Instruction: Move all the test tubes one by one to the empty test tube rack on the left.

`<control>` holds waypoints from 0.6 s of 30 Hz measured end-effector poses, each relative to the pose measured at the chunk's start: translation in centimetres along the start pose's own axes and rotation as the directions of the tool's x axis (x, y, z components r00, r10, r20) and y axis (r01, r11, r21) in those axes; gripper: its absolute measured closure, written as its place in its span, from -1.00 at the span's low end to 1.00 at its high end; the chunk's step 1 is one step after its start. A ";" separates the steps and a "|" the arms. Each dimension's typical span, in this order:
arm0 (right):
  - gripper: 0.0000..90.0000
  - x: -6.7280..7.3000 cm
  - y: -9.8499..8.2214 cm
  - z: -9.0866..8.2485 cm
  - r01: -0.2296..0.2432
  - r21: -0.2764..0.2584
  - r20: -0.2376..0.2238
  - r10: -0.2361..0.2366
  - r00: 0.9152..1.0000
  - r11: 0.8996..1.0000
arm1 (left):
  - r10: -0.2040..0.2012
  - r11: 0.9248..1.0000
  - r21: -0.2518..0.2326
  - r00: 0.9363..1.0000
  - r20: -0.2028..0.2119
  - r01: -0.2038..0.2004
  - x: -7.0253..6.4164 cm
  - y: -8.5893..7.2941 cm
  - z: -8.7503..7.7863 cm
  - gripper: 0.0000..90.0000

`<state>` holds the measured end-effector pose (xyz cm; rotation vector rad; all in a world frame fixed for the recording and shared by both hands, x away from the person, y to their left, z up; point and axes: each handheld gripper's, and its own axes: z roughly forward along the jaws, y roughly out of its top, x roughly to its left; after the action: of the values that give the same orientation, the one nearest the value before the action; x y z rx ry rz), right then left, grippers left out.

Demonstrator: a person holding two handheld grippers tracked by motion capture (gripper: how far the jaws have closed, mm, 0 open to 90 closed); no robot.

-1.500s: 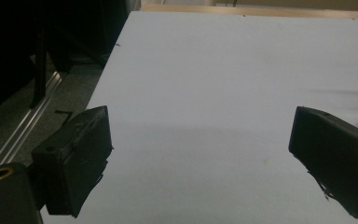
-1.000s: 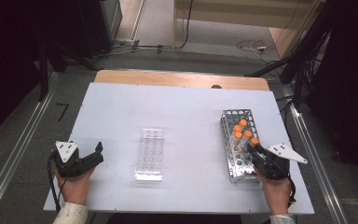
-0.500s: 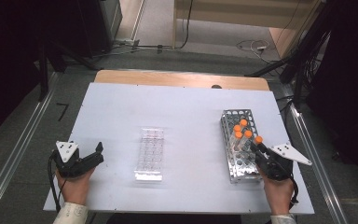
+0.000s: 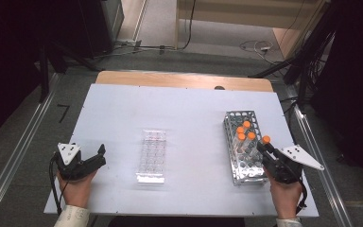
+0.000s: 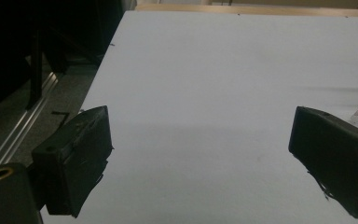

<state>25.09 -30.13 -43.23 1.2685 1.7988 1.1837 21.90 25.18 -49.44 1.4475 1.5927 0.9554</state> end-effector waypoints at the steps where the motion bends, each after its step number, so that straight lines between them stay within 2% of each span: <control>1: 0.61 0.0 0.1 -0.1 0.000 -0.006 0.001 0.000 1.000 1.000 | -0.001 1.000 -0.001 1.000 0.001 0.001 0.0 0.0 0.0 -0.86; 9: 0.61 0.2 0.8 -1.1 -0.001 -0.047 -0.001 0.001 1.000 0.999 | -0.002 1.000 -0.006 1.000 0.006 0.002 -0.2 0.0 -0.1 -0.86; 18: 0.61 0.7 1.7 -2.6 -0.004 -0.087 -0.025 0.001 1.000 0.996 | 0.007 1.000 -0.014 1.000 0.009 -0.007 -0.4 0.1 -0.4 -0.86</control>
<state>23.23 -30.07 -40.61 1.2114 1.7437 1.2706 21.62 24.78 -49.16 1.4465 1.5725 0.9606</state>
